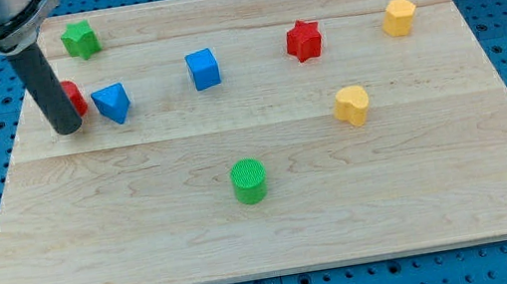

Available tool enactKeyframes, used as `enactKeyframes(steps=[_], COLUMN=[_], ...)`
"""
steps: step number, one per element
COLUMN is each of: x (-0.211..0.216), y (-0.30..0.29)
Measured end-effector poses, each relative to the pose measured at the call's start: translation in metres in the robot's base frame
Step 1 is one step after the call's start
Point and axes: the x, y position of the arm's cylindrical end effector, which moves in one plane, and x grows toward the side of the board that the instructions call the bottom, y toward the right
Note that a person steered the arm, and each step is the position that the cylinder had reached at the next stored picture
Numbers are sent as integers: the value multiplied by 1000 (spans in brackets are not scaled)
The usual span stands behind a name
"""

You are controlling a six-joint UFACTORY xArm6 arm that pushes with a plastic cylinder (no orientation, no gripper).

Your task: Move red circle to the top left of red star

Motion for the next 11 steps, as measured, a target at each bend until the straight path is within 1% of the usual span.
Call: enactKeyframes(steps=[1,2,3,4,5,6,7,8,9,10,11], x=[-19,-55,-72,-82,-86,-112,-113,-131,-144,-148,-171], y=[-22,-3,28,-26,10,81,57,50,128,144,125])
